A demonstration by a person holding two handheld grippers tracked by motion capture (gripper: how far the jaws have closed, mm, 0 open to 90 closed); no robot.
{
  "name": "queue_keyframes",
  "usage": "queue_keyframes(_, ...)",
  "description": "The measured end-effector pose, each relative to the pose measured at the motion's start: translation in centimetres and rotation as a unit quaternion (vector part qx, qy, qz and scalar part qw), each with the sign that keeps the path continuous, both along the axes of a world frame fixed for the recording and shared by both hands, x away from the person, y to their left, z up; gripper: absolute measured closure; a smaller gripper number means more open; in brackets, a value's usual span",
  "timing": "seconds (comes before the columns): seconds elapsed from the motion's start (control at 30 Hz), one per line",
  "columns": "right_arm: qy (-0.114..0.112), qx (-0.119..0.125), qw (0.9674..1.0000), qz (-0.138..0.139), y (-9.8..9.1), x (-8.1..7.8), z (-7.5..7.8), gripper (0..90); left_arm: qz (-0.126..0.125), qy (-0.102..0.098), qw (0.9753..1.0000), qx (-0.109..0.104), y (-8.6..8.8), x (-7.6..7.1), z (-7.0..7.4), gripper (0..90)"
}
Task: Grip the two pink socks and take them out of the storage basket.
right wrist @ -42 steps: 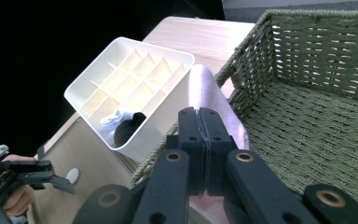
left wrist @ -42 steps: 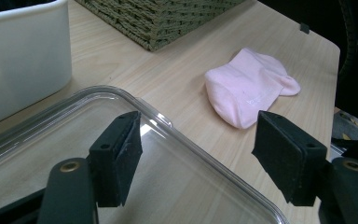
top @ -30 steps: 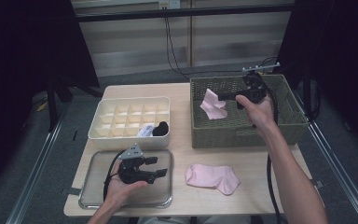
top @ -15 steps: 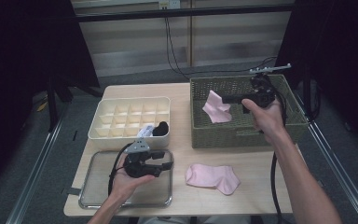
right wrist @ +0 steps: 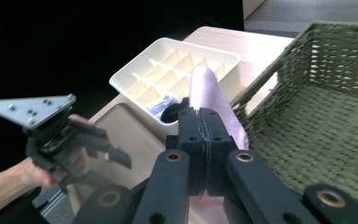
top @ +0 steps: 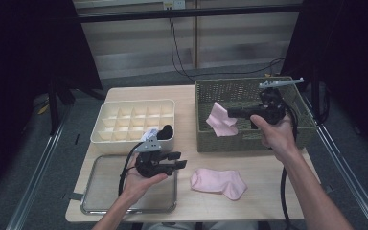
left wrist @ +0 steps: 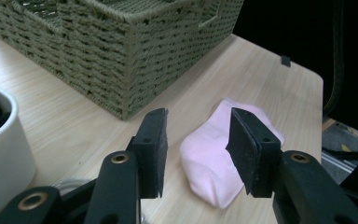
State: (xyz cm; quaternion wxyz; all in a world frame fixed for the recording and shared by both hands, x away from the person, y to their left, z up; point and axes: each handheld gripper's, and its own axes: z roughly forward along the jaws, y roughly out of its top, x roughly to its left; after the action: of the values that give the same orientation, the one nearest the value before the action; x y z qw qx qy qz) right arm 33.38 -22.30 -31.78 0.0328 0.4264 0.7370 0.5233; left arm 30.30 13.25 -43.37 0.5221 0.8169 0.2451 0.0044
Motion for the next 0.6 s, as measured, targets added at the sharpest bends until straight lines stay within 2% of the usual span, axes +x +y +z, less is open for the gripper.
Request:
queue_keyframes(0.07, -0.003, 0.004, 1.0000, 0.003, 0.1, -0.6, -0.2, 88.8, 0.002, 0.005, 1.0000, -0.007, -0.2, 0.1, 0.1, 55.2)
queue_keyframes(0.2, -0.003, 0.008, 0.9999, 0.009, 0.3, -1.9, -0.7, 88.8, 0.001, 0.003, 0.9999, -0.010, -0.6, 0.3, 0.3, 51.5)
queue_keyframes(0.5, 0.015, 0.015, 0.9997, 0.015, 0.6, -4.3, -3.4, 88.8, -0.020, 0.000, 0.9997, -0.015, -1.8, 0.2, 0.3, 53.5)
queue_keyframes(0.6, 0.021, 0.019, 0.9994, 0.017, 0.9, -4.8, -4.3, 88.8, -0.027, 0.003, 0.9994, -0.023, -1.9, 0.1, 0.3, 55.3)
